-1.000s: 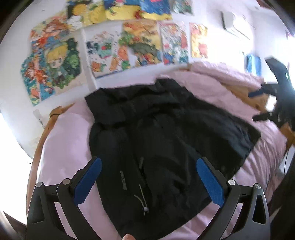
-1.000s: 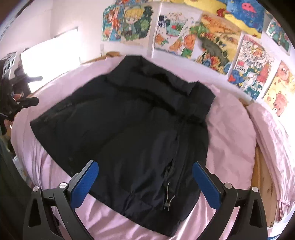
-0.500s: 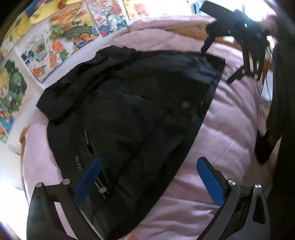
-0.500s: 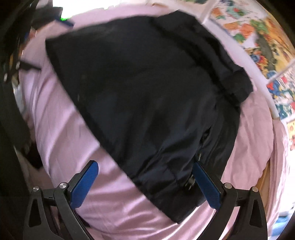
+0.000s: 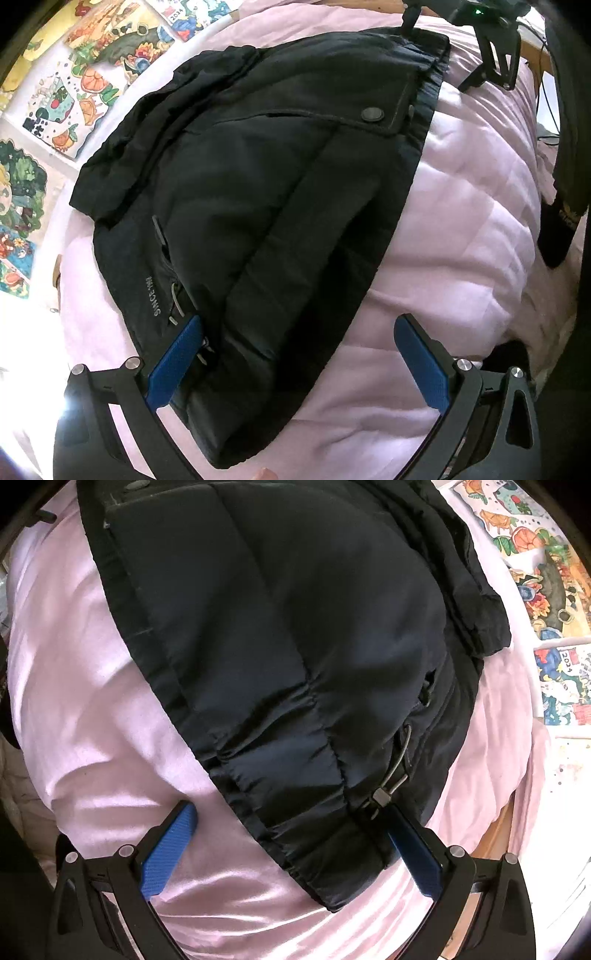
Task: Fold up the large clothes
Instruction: 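Lower both grippers to the jacket hem by the drawstring and grasp it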
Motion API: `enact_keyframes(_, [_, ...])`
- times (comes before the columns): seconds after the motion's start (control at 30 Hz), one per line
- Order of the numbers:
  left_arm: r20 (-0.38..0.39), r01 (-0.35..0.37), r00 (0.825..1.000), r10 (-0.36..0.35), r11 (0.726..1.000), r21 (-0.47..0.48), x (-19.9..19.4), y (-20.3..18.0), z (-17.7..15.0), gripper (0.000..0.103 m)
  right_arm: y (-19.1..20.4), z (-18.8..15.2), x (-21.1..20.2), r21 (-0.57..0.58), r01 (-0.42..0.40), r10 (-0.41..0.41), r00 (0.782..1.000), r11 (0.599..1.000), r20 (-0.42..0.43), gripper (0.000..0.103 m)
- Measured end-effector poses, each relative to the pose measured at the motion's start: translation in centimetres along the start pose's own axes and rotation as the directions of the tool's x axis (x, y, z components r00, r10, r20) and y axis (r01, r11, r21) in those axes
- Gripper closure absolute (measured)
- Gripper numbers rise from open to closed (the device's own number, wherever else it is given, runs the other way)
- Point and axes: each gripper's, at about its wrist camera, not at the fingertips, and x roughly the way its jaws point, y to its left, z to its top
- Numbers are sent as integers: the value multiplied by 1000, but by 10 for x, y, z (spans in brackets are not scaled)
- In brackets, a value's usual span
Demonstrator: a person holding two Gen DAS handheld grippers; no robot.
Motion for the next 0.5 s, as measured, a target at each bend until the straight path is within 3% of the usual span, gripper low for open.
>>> enact_keyframes(0.23, [-46, -61, 997, 58, 996, -64, 8, 16, 0, 2, -2, 1, 2, -3, 23, -23, 1000, 1000, -4, 0])
enact_keyframes(0.37, [-80, -62, 995, 55, 994, -86, 12, 21, -1, 2, -4, 4, 5, 0, 111, -111, 993, 994, -31, 0])
enact_keyframes(0.5, [-79, -53, 996, 50, 998, -38, 11, 10, 0, 2, -8, 5, 9, 11, 164, -164, 986, 986, -38, 0])
